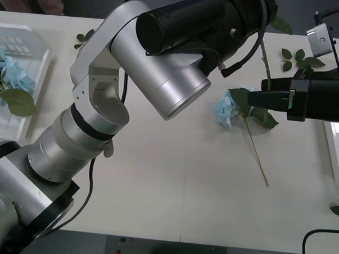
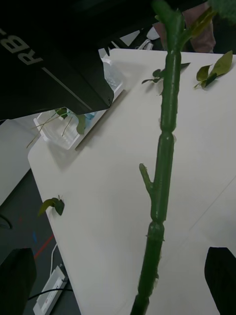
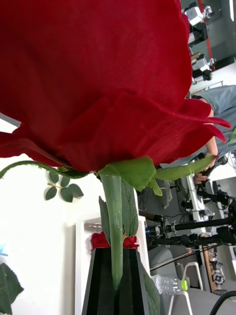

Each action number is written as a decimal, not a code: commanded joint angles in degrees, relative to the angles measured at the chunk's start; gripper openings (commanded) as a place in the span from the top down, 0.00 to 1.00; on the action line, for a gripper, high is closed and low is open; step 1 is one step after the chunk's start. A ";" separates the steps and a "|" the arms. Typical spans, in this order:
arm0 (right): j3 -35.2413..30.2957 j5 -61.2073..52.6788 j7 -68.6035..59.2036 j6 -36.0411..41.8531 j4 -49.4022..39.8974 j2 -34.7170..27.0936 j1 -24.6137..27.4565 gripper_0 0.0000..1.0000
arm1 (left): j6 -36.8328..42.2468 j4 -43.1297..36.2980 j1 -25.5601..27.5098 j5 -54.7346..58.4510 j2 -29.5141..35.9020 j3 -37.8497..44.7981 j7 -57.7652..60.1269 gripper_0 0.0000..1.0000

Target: Put the red flowers into the right box and the blue flowers into the left box

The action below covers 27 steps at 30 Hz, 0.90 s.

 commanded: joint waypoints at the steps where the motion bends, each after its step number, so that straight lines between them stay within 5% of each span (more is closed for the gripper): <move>1: 0.51 -0.49 -1.09 -1.24 -2.03 0.55 -1.18 0.27 | -0.10 -0.57 -1.71 -0.94 -1.32 0.67 2.23 1.00; 2: 0.51 -0.49 -1.18 -1.32 -2.03 0.55 -1.18 0.39 | -0.10 -0.57 -1.71 -1.03 -1.40 0.76 2.32 1.00; 3: 0.59 -0.58 -1.36 -1.41 -2.03 0.55 -1.18 0.78 | -0.10 -0.57 -1.71 -1.12 -1.40 0.76 2.41 1.00; 5: 0.59 -0.49 -1.88 -1.32 -2.03 0.55 -1.18 1.00 | -0.10 -0.57 -1.71 -1.12 -1.49 0.76 2.67 1.00; 22: 0.68 -1.02 -3.46 -1.24 -2.03 0.55 -1.18 1.00 | -0.19 -0.57 -1.71 -1.21 -1.40 0.76 2.85 0.99; 25: 0.68 -1.02 -3.46 -1.15 -2.03 0.55 -1.18 1.00 | -0.10 -0.49 -1.63 -1.47 -1.40 0.76 2.85 0.48; 27: 0.59 -1.02 -3.46 -1.15 -2.03 0.55 -1.09 1.00 | -0.10 -0.49 -1.63 -2.53 -1.40 0.67 2.76 0.25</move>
